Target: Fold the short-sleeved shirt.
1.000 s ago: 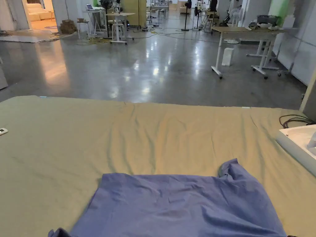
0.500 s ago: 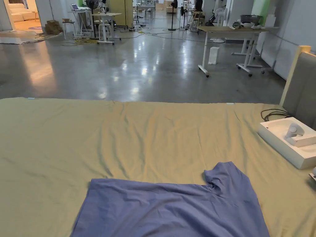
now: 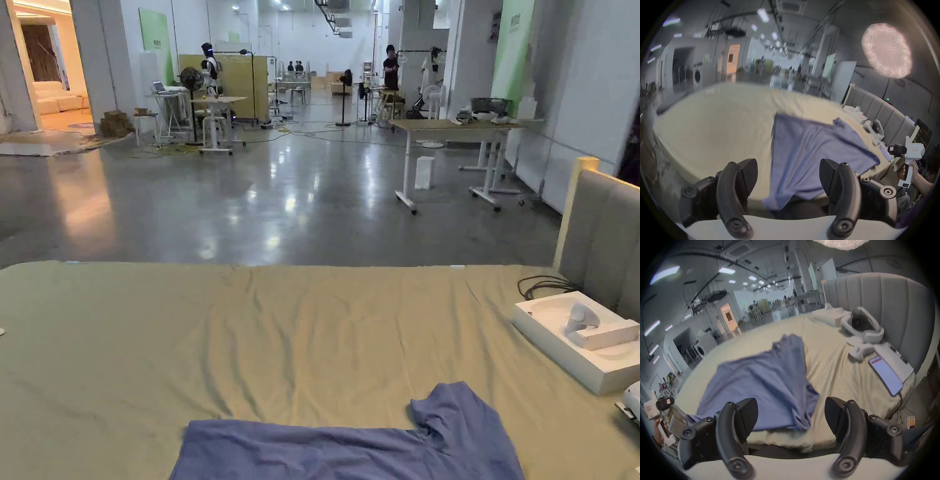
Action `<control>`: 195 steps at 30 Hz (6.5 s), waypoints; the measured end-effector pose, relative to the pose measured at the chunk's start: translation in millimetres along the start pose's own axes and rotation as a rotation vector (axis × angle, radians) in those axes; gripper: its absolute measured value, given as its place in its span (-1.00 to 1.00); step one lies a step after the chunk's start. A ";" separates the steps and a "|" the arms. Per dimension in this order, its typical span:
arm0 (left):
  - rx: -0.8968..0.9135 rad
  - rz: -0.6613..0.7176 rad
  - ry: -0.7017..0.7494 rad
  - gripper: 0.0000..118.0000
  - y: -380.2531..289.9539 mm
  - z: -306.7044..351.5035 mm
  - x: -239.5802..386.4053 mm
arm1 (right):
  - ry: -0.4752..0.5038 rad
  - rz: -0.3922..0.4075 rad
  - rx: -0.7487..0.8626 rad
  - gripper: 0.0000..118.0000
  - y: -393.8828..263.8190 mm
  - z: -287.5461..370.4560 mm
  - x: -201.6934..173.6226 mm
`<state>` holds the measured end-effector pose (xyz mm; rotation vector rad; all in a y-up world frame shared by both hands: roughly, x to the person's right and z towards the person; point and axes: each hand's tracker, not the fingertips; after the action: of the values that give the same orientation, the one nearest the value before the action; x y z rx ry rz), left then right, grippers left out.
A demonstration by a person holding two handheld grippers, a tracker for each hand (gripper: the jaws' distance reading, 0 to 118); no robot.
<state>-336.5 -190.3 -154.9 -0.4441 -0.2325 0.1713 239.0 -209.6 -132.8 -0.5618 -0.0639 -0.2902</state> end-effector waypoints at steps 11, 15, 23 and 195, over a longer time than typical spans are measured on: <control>0.356 -0.222 0.036 0.49 85.8 61.5 114.5 | 0.025 0.188 0.384 0.64 65.9 93.4 -85.1; 0.379 -0.261 0.050 0.49 89.1 75.0 131.5 | 0.028 0.276 0.416 0.64 69.3 118.2 -112.0; 0.392 -0.290 0.081 -0.51 82.6 84.0 142.9 | 0.011 0.331 0.460 -0.73 60.0 136.6 -135.6; 0.351 -0.168 0.022 -0.90 428.4 38.7 81.6 | -0.041 0.304 0.560 -0.96 462.7 132.8 -149.7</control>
<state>-316.7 223.7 -295.7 -0.0765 -0.2116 0.0404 231.7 272.5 -279.9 -0.0164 -0.0941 0.0410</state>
